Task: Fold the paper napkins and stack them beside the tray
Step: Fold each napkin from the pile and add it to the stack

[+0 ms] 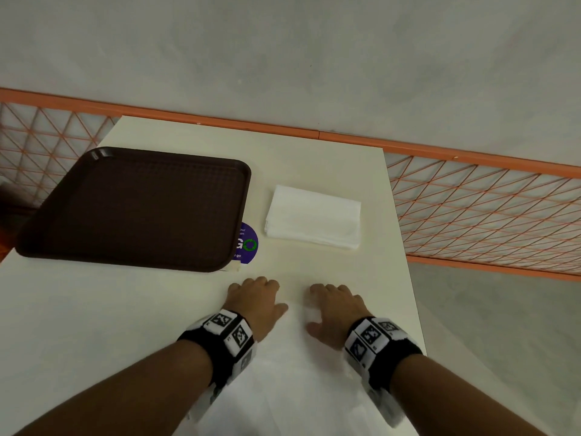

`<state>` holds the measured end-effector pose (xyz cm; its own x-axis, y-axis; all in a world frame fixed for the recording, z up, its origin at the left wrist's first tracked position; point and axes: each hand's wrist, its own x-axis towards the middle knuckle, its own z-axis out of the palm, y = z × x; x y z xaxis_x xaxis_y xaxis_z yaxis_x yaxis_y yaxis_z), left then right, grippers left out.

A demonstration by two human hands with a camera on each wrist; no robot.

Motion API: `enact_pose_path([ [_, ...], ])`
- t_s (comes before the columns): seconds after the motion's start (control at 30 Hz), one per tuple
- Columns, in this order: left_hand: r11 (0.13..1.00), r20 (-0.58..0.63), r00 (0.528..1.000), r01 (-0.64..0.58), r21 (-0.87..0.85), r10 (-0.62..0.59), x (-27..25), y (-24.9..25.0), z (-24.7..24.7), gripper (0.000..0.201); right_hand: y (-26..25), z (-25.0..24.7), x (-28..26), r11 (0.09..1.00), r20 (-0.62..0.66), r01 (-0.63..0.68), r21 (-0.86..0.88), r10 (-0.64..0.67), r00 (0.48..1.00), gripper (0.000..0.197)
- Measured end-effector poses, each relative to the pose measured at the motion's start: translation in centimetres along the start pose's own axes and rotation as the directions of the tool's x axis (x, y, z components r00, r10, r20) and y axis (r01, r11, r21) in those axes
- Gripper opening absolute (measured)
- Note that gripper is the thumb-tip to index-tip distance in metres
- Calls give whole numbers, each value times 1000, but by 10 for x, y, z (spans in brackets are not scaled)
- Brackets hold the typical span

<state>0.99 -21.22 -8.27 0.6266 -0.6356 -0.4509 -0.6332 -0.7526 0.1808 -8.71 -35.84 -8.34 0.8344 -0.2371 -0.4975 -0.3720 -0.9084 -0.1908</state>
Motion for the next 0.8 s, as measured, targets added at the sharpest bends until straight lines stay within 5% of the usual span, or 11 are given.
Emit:
enact_pose_path([
  [0.2,997,189,980,60,38,-66,9,-1,-14,26,1,-10,11,998,120,-46,36,41,992,27],
  [0.37,998,177,984,11,57,-21,6,3,-17,30,-2,-8,12,999,102,-33,16,31,994,4],
  [0.53,999,186,982,-35,-17,38,-2,-4,-13,44,0,-6,8,1000,41,5,-12,-5,999,20],
  [0.8,994,189,982,48,-94,-29,-1,-1,-19,23,4,-5,4,999,46,42,-4,-42,998,47],
])
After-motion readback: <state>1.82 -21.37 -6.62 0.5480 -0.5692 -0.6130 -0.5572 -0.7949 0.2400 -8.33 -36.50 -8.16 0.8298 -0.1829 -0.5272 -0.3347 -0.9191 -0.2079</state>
